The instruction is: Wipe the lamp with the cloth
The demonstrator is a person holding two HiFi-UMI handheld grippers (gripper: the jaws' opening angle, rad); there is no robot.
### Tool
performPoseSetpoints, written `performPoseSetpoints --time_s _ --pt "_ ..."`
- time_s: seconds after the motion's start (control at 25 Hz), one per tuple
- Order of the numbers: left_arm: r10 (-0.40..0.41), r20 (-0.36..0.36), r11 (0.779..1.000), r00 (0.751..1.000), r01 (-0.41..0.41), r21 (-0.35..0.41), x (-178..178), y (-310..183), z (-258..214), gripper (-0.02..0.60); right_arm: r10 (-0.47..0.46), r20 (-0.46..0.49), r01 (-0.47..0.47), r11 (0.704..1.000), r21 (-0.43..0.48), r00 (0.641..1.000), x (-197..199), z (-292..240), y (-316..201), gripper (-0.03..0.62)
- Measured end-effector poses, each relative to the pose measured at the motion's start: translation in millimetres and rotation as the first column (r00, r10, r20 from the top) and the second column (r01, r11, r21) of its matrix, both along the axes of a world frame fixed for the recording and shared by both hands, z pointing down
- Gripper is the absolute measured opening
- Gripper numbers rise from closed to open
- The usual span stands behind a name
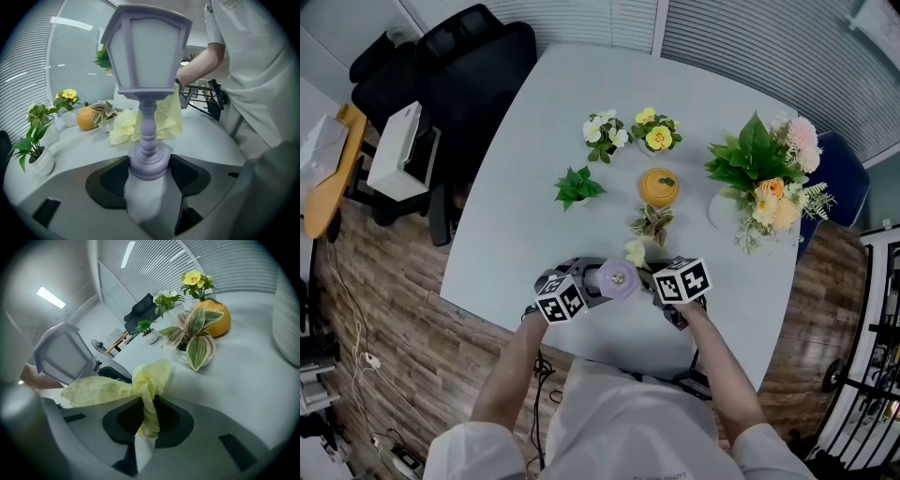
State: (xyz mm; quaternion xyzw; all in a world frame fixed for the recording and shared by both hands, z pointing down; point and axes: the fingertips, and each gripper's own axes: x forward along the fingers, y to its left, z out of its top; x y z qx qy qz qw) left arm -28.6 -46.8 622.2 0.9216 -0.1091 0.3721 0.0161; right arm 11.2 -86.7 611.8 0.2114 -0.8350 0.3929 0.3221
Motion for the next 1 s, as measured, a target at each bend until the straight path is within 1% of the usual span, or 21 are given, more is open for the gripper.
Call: performPoseSetpoints --time_s 0.56,0.84,1.0 --pt "-0.001 0.0 1.0 1.0 0.001 0.003 0 -1 1 0.282 -0.004 -0.006 0.004 1.0 -0.015 1.0 5 2 14 0.051" --pt "-0.002 0.003 1.0 1.0 0.002 0.005 0 -1 1 0.282 -0.027 -0.021 0.026 0.999 -0.025 0.999 6 2 26 0.051" --pt "-0.002 0.004 1.0 1.0 0.002 0.004 0 0 0 0.282 -0.044 -0.014 0.044 0.998 -0.043 0.999 5 2 34 0.051"
